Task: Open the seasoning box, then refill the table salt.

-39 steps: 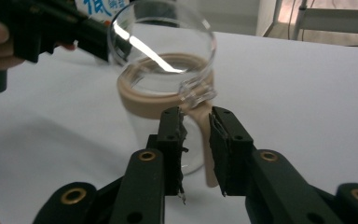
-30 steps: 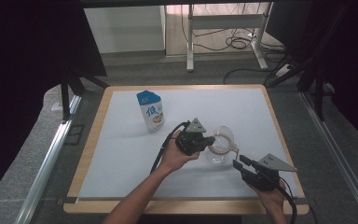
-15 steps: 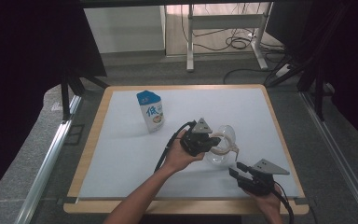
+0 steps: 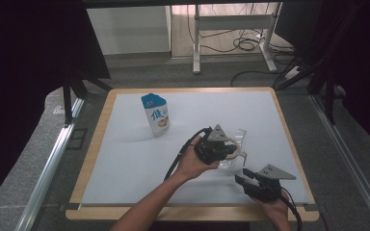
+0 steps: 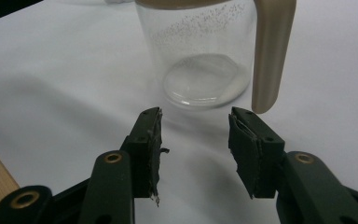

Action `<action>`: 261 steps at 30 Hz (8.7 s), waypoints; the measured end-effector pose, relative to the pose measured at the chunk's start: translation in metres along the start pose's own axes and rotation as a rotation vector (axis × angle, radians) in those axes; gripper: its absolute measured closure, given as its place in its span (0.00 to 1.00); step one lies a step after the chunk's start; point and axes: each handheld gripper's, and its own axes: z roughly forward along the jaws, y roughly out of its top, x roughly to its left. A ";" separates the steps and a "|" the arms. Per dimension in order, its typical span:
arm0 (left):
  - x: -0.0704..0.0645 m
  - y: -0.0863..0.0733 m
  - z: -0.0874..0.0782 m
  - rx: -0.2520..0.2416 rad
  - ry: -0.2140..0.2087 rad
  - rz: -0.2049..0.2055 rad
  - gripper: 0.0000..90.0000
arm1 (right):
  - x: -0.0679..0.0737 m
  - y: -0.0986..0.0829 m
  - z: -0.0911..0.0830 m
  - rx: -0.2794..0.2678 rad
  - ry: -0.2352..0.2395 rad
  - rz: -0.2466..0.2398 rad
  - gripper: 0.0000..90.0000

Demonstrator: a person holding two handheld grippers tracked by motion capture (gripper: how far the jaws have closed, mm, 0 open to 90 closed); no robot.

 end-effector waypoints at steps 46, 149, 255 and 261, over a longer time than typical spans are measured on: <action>0.043 -0.090 -0.074 -0.027 0.080 -0.117 0.45 | 0.025 0.003 0.016 0.016 0.076 -0.061 0.57; 0.201 -0.107 -0.129 -0.158 0.374 -0.315 0.97 | 0.044 0.004 0.033 0.001 0.087 -0.115 0.54; 0.116 -0.081 -0.143 -0.261 0.159 -0.207 1.00 | 0.108 0.055 0.103 -0.005 0.107 -0.198 0.47; 0.115 -0.080 -0.143 -0.263 0.154 -0.205 1.00 | 0.113 0.056 0.112 0.017 0.106 -0.193 0.47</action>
